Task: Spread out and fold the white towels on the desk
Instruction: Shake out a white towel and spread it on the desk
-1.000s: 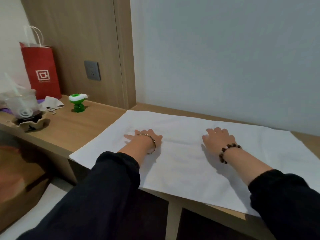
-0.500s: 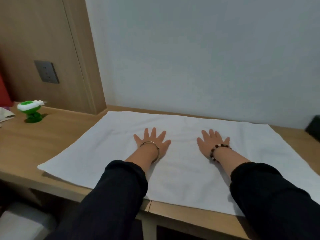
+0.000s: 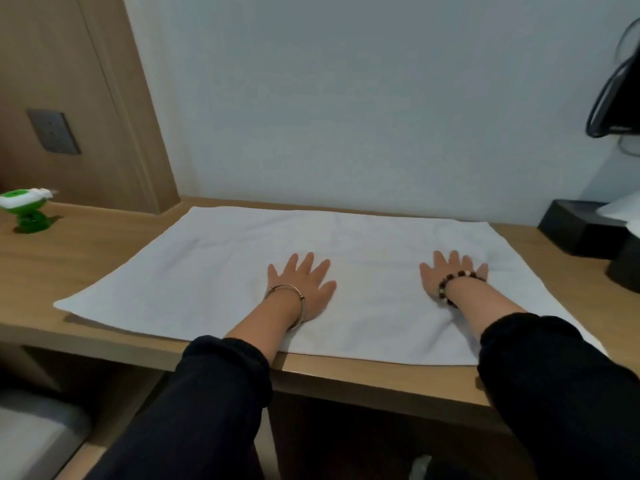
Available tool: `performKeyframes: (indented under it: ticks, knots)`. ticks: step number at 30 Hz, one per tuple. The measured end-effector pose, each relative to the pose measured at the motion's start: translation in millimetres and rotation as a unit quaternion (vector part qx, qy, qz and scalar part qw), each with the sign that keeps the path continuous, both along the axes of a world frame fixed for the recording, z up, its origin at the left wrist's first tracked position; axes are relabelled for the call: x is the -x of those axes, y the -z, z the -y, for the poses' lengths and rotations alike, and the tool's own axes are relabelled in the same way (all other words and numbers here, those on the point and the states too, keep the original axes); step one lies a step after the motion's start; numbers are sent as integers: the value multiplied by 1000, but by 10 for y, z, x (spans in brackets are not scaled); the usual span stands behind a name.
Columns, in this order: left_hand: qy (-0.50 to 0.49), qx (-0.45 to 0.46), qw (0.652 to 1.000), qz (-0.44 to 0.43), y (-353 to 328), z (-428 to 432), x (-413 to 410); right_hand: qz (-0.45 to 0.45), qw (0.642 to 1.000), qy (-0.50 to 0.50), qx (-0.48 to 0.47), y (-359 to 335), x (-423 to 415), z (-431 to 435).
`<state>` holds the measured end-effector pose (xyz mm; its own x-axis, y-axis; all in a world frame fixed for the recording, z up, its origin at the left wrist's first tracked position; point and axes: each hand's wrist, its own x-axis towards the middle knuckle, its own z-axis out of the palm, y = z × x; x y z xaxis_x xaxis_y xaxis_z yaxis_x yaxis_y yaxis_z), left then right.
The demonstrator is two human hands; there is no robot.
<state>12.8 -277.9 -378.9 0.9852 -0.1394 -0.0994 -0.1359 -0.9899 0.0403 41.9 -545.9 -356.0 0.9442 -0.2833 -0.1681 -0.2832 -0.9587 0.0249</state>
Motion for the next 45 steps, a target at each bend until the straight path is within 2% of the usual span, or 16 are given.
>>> performKeyframes:
  ticks: [2,5,7,10,13,15,19,25,30,32,35,37,39,42,43,45]
  knots:
    - [23,3,1000,8,18,6,-7,24,999,-32,-8,-6,105,-250]
    - [48,9,999,20,47,-31,-48,40,985,-154,-62,150,385,-625]
    - [49,6,999,19,56,-46,-66,38,980,-179,-73,234,534,-562]
    - [49,4,999,14,62,-44,-85,56,988,-124,-79,207,642,-197]
    - [43,2,999,18,55,-23,-87,155,981,7,-117,196,784,104]
    - [39,7,999,21,36,-6,-83,185,974,38,-124,191,907,167]
    - [34,16,999,10,-14,-1,-71,119,990,5,-78,197,1075,322]
    - [44,-2,999,6,-23,31,-11,26,988,139,-60,5,1112,369]
    - [65,-25,998,6,-26,11,17,38,993,-79,-83,70,1071,180]
    - [70,-32,997,6,-23,6,28,40,996,-30,-74,138,1076,406]
    - [74,-35,997,9,-39,16,39,39,991,108,-65,162,1082,679]
    - [76,-35,996,11,-49,32,52,31,987,145,-63,140,1049,650]
    - [80,-37,996,11,-58,44,68,54,991,98,-74,113,1022,491]
    - [83,-37,996,6,-56,38,86,70,991,-90,-70,107,988,271]
    - [83,-38,996,6,-56,33,86,47,991,-110,-63,78,960,249]
    - [82,-36,996,6,-56,28,75,6,997,-71,-16,-15,843,253]
